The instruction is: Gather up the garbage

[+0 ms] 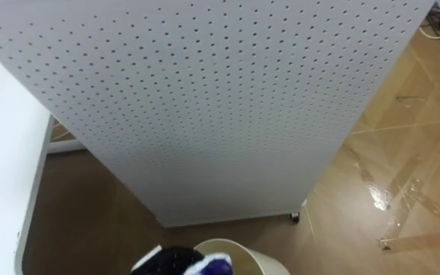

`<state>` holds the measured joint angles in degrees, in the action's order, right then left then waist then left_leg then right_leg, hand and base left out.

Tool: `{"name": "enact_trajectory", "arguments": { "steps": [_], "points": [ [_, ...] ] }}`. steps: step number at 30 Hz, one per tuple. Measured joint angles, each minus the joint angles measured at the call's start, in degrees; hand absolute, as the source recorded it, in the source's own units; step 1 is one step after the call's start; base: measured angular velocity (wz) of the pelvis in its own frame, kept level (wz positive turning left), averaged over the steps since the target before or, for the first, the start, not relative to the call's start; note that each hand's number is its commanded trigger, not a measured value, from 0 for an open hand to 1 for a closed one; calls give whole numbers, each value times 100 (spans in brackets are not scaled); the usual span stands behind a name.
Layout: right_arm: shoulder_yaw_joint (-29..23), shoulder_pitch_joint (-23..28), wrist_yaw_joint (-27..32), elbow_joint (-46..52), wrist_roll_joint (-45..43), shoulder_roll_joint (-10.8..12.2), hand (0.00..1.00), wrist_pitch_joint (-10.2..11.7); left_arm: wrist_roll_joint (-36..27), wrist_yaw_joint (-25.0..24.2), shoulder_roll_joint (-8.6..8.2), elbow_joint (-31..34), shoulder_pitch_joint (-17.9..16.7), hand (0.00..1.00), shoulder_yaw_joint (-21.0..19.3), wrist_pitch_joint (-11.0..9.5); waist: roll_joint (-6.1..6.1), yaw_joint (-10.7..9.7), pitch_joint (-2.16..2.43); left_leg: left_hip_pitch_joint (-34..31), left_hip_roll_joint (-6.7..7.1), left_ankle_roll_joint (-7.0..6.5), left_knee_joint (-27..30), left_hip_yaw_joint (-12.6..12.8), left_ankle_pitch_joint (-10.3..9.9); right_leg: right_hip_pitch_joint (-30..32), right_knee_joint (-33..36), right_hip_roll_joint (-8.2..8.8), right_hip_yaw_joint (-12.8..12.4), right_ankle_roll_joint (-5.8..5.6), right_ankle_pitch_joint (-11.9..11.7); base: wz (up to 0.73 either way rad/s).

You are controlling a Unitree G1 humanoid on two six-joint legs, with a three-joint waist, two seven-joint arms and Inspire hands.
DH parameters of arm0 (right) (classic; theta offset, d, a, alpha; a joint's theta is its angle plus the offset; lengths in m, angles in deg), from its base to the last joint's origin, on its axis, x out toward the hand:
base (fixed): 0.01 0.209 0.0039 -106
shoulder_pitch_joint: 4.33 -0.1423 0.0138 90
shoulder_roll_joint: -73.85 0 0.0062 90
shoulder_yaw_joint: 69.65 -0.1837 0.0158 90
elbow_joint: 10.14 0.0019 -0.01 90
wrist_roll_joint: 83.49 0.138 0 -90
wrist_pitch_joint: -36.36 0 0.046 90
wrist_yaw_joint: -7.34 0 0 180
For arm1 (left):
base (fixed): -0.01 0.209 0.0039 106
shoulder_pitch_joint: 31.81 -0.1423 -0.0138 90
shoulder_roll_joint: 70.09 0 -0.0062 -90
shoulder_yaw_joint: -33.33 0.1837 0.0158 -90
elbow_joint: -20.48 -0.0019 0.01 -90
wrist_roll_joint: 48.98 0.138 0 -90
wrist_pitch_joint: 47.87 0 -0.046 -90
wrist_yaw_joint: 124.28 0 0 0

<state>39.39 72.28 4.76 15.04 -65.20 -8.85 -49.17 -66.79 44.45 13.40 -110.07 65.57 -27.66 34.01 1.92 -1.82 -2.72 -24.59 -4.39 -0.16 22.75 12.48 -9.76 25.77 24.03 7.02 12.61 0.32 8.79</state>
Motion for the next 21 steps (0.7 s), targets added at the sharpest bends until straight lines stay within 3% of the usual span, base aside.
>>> {"name": "enact_trajectory", "arguments": {
  "steps": [2,3,6,8,12,21],
  "points": [
    [3,5,11,-2,0,2,100,0,-1,0,-6,-60,0,51,47,-35,-10,2,5,-45,-11,-2,54,-1,1,28,8,-1,5,3,2,8],
    [2,5,35,-1,0,3,100,1,-1,0,-26,-138,0,41,49,-63,-9,3,5,-84,-21,-3,100,-1,1,47,29,-1,12,3,2,7],
    [3,10,79,-2,0,4,100,1,3,0,-16,-180,-62,41,56,-63,-3,24,9,-107,-28,-24,130,-4,13,74,74,0,7,9,4,1],
    [3,14,80,-2,3,3,100,1,3,0,-6,-183,-109,34,57,-63,6,32,14,-121,-75,-24,159,-9,13,73,86,-8,11,17,1,0],
    [4,16,68,-12,44,6,100,1,1,34,-9,-205,-151,0,62,-64,22,49,24,-136,-83,-23,189,-21,12,74,137,-9,17,31,-8,0],
    [-1,69,60,-34,47,5,100,66,1,64,-63,-445,-168,0,63,-72,50,50,42,-138,-87,-26,230,-22,11,75,237,6,24,42,-2,0]
  ]
}}
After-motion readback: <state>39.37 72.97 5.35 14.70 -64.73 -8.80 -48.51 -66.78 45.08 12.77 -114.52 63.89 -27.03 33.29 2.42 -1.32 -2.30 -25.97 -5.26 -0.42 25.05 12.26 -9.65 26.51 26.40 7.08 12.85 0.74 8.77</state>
